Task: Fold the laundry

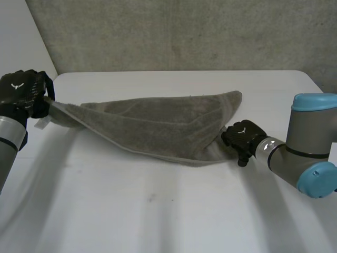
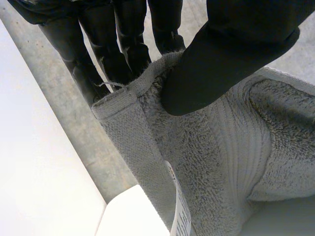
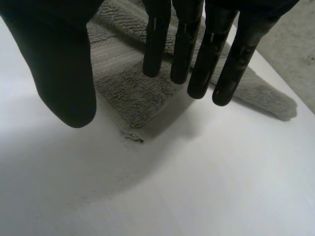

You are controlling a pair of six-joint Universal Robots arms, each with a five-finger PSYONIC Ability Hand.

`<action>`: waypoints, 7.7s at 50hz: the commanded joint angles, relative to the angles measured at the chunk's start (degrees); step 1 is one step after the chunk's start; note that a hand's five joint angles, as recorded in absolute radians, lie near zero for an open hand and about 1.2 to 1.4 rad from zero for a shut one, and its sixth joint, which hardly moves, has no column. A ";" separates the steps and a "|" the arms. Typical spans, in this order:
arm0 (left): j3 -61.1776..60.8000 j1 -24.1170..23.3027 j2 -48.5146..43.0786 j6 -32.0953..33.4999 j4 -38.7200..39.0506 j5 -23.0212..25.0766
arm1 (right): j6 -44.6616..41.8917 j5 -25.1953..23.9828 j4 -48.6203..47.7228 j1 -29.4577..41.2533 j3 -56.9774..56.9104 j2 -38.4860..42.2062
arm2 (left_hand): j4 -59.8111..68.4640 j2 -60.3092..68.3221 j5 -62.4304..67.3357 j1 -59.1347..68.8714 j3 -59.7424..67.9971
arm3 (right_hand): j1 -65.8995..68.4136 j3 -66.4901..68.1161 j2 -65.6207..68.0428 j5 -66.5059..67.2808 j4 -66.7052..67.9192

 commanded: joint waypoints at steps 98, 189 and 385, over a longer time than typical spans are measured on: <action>-0.26 0.03 -2.23 0.18 -0.06 0.09 | 2.57 1.23 -3.99 2.25 -11.97 9.53 | 10.22 10.28 10.66 12.25 10.33 | 15.52 10.21 10.53 11.53 10.25; -0.35 -0.23 -2.84 0.27 0.02 0.09 | 6.00 5.80 -15.93 1.46 -0.54 5.15 | 10.22 10.28 10.66 12.25 10.33 | 49.05 43.74 44.06 45.05 43.77; 2.99 -12.45 -4.60 -2.98 -7.36 -4.04 | -4.81 8.09 -18.93 15.17 3.50 -13.31 | -59.78 -59.72 -59.34 -57.75 -59.67 | 49.96 44.65 44.97 45.97 44.68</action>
